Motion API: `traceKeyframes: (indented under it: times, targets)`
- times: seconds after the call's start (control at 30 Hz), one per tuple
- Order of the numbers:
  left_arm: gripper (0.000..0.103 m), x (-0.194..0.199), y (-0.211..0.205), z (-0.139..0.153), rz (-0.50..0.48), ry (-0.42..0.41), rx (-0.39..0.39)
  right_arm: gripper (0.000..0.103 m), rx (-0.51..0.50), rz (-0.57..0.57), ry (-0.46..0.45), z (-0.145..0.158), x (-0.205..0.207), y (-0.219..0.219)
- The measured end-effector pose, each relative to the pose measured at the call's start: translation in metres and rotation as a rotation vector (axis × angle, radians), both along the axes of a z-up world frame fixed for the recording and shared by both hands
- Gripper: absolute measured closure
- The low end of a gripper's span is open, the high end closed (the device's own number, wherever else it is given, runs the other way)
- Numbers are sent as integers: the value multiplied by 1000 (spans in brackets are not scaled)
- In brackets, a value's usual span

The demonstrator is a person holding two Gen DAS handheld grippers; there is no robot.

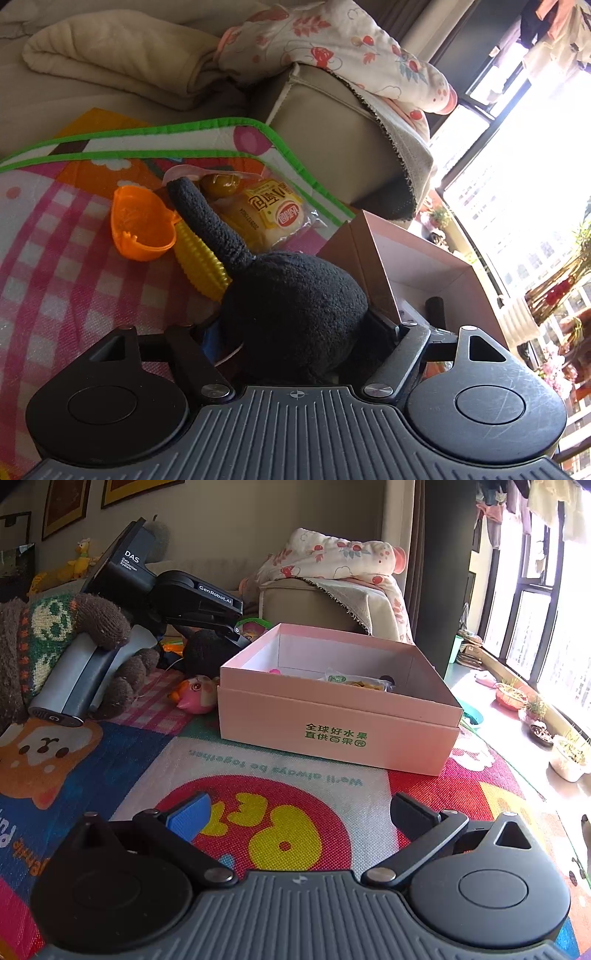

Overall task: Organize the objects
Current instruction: 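Grasp the black plush cat with the left gripper, then grasp the pink pig toy with the right gripper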

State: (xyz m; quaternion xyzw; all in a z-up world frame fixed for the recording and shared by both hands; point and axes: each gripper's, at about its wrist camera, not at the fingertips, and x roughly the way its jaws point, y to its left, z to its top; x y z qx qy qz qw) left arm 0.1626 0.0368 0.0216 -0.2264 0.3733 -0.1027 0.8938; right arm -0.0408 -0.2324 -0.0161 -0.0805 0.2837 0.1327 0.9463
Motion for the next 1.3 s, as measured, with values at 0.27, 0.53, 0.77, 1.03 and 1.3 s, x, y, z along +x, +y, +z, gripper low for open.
traceKeyframes:
  times: [0.27,0.53,0.77,1.03,1.3]
  targets:
    - [26,-94,56,16,-36,-154,50,0,-20,-5,41,-4,6,4]
    - [25,-162,118,-1,119,-202,60,0,-14,12,49,5,6,19]
    - [25,-171,131,-23,160,-244,-27,21,-76,155,-41,29,5,89]
    - [25,-177,135,-26,171,-278,-65,48,-309,210,-103,10,46,170]
    - [25,-175,145,-32,189,-260,-135,63,-369,136,-58,-2,74,179]
